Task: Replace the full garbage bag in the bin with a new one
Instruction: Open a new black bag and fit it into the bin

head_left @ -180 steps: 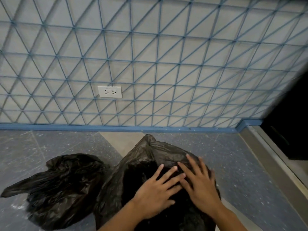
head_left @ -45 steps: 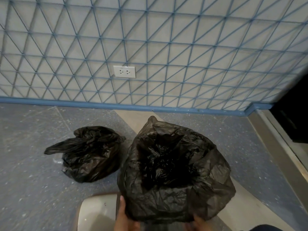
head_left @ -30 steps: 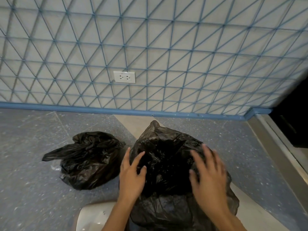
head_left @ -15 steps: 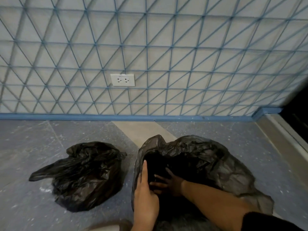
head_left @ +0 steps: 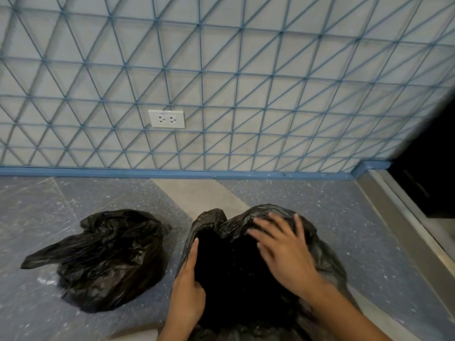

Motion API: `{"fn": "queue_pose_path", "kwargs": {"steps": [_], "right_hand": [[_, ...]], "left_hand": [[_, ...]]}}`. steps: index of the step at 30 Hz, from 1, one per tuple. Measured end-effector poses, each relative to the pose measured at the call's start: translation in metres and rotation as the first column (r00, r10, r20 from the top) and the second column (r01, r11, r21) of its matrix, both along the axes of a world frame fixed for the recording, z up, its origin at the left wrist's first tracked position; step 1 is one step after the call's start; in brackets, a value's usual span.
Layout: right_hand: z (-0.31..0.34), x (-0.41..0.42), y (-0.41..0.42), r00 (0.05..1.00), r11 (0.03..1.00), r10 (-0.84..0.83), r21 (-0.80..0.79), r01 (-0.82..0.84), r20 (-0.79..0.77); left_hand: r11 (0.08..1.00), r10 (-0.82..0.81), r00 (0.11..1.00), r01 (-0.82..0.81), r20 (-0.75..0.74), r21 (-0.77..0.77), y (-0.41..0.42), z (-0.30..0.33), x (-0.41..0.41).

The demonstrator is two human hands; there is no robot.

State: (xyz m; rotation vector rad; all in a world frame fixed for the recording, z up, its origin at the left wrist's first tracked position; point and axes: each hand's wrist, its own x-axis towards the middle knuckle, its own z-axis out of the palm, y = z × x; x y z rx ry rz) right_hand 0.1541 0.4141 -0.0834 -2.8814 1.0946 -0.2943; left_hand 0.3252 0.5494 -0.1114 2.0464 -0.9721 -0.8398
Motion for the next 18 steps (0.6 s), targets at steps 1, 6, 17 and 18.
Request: {"fn": "queue_pose_path", "kwargs": {"steps": [1,6,17,18], "right_hand": [[0.004,-0.008,-0.007,0.998,0.995,-0.064,0.076,0.066,-0.027],[-0.015,-0.024,-0.032,0.957,0.830,-0.290,0.499,0.249,0.006],[-0.036,-0.013,-0.019,0.771,0.475,-0.532,0.877,-0.071,0.350],[-0.037,-0.013,-0.018,0.758,0.465,-0.550,0.882,-0.071,0.351]], "left_hand": [[1.000,0.002,1.000,-0.002,-0.021,0.003,0.001,0.003,0.000],[1.000,0.024,0.903,-0.026,0.430,-0.002,-0.019,0.030,0.015],[0.957,0.093,0.996,-0.092,0.009,0.274,-0.127,0.003,0.081],[0.919,0.019,0.995,-0.057,0.100,0.391,-0.125,-0.001,0.086]]}}
